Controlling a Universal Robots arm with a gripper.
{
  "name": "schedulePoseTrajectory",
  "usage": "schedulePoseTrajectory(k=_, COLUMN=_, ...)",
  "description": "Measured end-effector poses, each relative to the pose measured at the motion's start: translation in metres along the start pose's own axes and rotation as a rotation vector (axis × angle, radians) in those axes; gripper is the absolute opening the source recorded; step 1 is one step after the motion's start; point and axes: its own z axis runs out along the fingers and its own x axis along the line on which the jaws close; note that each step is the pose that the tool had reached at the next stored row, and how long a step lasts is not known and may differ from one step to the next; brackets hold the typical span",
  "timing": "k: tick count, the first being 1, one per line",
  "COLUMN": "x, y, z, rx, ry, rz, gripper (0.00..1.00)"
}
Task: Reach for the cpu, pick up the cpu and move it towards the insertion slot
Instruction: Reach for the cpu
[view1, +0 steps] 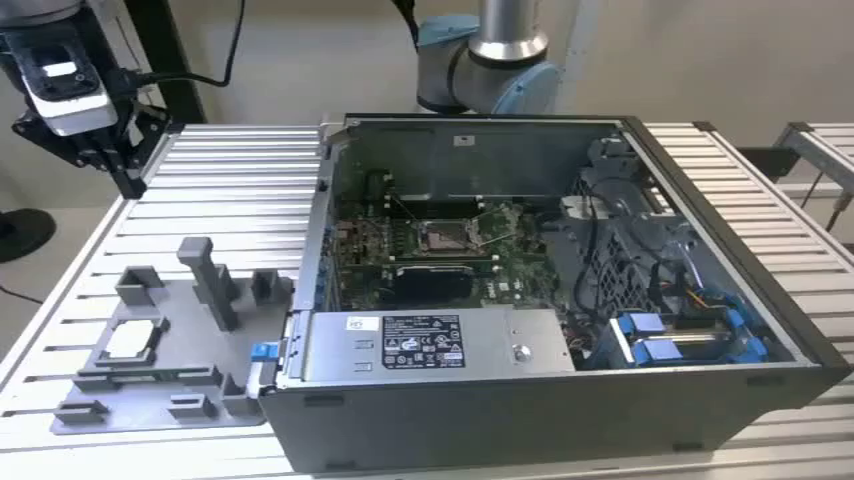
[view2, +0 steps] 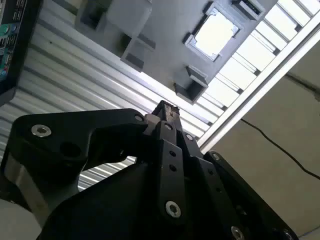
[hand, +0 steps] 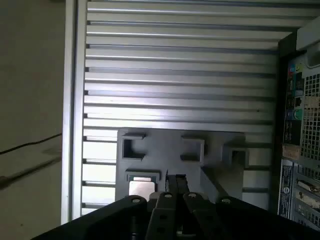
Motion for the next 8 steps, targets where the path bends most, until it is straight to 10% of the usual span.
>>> schedulePoseTrajectory(k=8, x=0.0, y=0.0, z=0.0, rx=0.0, ry=0.0001, rz=0.0, gripper=0.0)
